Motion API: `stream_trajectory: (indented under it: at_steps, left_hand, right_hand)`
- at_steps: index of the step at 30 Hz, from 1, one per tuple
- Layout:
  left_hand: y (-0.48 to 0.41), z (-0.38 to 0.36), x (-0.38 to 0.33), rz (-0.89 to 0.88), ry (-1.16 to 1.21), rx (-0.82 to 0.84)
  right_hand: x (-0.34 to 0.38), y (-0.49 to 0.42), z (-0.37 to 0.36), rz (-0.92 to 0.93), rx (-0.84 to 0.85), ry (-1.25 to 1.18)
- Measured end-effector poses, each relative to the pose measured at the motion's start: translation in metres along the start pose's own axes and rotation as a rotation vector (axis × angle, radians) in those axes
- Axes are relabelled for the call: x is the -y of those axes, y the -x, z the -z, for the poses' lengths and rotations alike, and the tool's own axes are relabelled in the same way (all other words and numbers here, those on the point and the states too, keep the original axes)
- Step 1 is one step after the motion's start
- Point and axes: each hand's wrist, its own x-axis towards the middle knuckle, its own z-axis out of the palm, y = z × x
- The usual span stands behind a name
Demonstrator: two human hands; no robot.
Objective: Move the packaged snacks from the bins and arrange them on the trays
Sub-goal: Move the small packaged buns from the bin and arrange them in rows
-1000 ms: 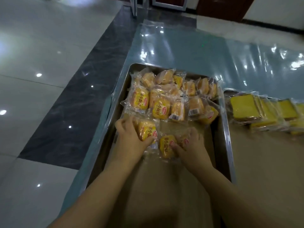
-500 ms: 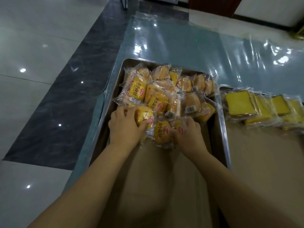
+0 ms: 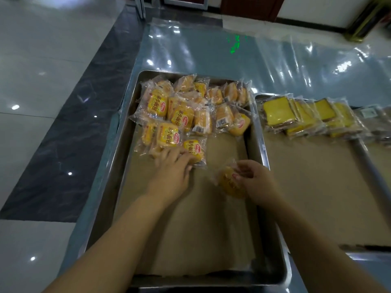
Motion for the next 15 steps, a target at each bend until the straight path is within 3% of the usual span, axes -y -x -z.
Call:
stream_trajectory:
  at_steps: [3, 6, 10, 15]
  left_hand:
    - [-0.002, -0.011, -0.004, -0.041, -0.104, 0.183]
    - [-0.009, -0.018, -0.006, -0.032, -0.255, 0.345]
    - [-0.013, -0.022, -0.016, -0.11, -0.375, 0.349]
    - [-0.009, -0.022, -0.024, -0.202, -0.34, 0.413]
  right_hand:
    - [-0.006, 0.017, 0.009, 0.02, 0.199, 0.157]
    - [-0.006, 0.029, 0.016, 0.043, 0.297, 0.276]
    - [-0.008, 0.037, 0.017, 0.103, 0.217, 0.442]
    - [-0.015, 0.043, 0.017, 0.153, 0.139, 0.495]
